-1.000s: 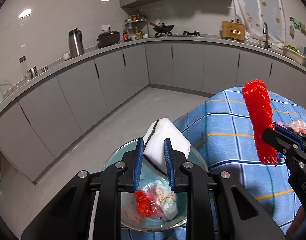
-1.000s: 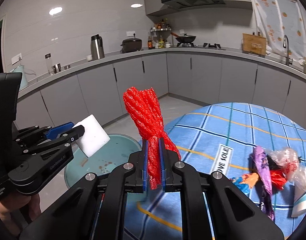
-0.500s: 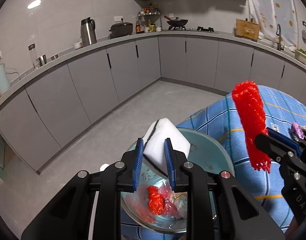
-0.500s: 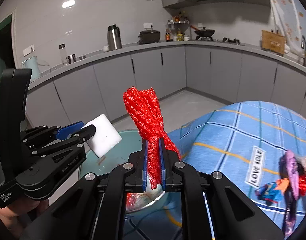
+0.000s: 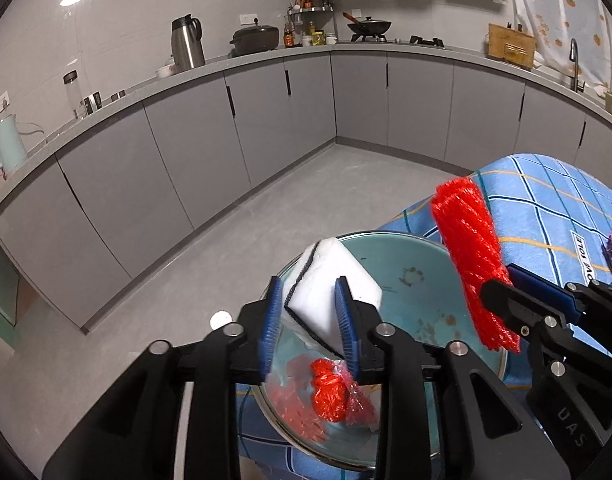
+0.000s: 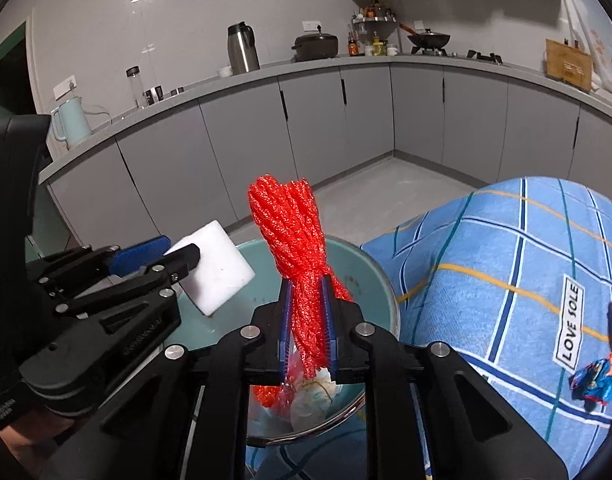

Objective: Collect trash
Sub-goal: 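Open both tools to drop the sponge and mesh bag into the bucket, then move both tools back to the trash pile on the table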

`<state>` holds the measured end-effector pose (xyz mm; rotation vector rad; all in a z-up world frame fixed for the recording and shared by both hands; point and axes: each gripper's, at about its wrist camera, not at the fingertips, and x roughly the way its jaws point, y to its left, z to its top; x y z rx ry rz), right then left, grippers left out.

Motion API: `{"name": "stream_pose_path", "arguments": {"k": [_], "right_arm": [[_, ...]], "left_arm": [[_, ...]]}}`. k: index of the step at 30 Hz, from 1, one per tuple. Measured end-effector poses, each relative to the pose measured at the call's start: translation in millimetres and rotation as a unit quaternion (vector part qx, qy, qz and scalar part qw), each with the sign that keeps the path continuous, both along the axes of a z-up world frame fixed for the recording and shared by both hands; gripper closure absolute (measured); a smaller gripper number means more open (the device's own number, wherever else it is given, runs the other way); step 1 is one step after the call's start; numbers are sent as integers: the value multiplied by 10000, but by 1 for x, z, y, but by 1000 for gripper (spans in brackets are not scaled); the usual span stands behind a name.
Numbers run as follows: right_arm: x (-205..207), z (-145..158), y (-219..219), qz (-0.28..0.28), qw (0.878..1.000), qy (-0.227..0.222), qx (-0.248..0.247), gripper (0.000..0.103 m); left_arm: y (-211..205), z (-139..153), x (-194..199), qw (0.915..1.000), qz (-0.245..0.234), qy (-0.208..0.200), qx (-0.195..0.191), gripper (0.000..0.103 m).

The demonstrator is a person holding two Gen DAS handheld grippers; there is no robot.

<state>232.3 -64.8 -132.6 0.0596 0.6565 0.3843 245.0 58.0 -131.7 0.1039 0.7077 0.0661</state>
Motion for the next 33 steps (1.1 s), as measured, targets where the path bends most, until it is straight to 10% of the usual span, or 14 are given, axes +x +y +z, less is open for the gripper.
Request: {"name": "stream_pose_path", "arguments": {"k": [4,33], "right_arm": [[0,-3,-8,-108,9999,64,100,55],[-59,22,-66,-681,9973,-283,-33,43]], "left_arm": [[0,1,-2,10000,62,-45,55,42],[-38,33,-39,9987,-294,-393,113,21]]}}
